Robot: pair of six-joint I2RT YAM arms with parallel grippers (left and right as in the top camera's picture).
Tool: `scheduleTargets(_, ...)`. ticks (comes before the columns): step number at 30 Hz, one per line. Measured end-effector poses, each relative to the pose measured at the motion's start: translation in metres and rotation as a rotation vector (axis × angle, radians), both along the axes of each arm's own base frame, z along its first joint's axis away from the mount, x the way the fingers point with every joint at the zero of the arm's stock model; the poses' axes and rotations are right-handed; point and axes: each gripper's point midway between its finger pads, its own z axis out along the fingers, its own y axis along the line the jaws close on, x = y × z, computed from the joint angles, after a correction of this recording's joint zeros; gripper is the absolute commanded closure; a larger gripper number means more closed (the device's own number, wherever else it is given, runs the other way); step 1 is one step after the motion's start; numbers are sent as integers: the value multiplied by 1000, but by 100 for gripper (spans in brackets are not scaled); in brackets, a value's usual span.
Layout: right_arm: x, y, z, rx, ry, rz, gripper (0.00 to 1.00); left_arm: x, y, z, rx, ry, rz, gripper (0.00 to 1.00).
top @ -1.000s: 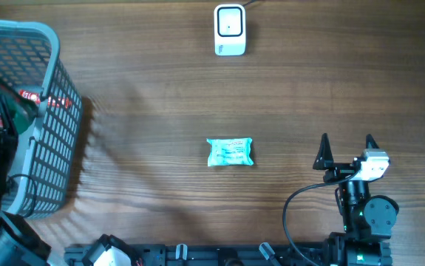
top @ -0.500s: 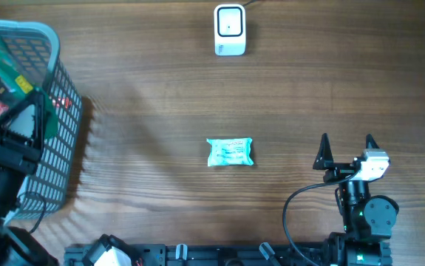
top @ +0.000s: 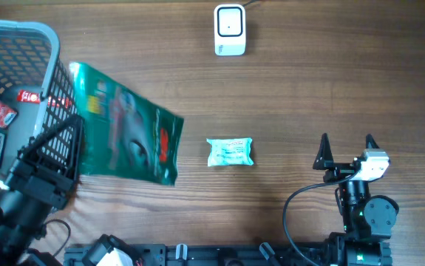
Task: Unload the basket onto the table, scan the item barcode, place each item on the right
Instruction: 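Lift the glove packs out and drop them on the table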
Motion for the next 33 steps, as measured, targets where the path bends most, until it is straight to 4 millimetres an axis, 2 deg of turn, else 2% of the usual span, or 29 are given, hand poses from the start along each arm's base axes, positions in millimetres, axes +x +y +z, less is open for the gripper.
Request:
scheduleTargets(6, 0, 0, 0, 0, 0, 0, 0, -4, -6, -2, 11, -2, -20, 96)
scheduleTargets(11, 0, 0, 0, 0, 0, 0, 0, -4, -5, -20, 6, 45, 3, 96)
scheduleTargets(15, 0, 0, 0, 0, 0, 0, 0, -1, 4, -30, 44, 57, 58, 96)
scheduleTargets(21, 0, 0, 0, 0, 0, 0, 0, 8, 31, -45, 64, 111, 214, 96)
scheduleTargets(28, 0, 0, 0, 0, 0, 0, 0, 31, 70, -76, 17, 231, 294, 96)
scheduleTargets(30, 0, 0, 0, 0, 0, 0, 0, 40, 74, -84, 11, 269, 280, 96)
scheduleTargets(33, 0, 0, 0, 0, 0, 0, 0, 58, 65, -100, 33, 344, 216, 96)
